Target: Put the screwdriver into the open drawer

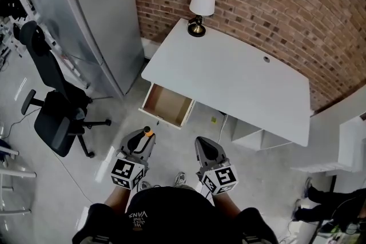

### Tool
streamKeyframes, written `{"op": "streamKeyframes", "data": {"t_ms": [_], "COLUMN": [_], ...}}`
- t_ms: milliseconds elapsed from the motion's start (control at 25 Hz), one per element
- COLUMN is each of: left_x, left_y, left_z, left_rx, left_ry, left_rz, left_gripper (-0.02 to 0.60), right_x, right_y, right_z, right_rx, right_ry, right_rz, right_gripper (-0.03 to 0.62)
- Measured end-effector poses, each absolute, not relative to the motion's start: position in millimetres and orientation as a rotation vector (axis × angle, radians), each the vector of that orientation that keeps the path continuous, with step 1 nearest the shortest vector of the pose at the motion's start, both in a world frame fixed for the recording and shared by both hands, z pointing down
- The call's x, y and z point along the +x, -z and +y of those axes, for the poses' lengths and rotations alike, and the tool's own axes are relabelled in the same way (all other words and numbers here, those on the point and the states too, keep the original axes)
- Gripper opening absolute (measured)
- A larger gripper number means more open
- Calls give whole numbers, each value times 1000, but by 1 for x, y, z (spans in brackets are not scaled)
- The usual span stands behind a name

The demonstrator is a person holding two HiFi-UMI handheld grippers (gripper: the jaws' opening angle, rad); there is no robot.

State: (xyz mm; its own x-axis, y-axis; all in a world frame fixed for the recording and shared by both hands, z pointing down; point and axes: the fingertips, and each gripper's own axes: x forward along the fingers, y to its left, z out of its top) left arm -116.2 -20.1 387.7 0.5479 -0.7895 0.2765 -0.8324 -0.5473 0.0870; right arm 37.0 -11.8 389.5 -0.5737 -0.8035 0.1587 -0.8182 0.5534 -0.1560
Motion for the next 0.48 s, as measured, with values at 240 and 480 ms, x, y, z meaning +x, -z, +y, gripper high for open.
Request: {"op": "streamKeyframes", "data": {"t_ms": [240,480], "left_x": [-96,-99], "left_y": [-401,-413], "left_z": [-40,-63], "left_rx": [2545,2550], "left_ry": [-306,-341], "left_rz": [-1442,-1396], "left_gripper": [110,110], "right_x": [57,51], "right_y": [-395,-403], "right_z": [-27,-44], "right_rx": [1331,1348], "right_ry": [-317,-343], "right_rz": [-2746,-2722], "right_gripper": [-5,-5]}}
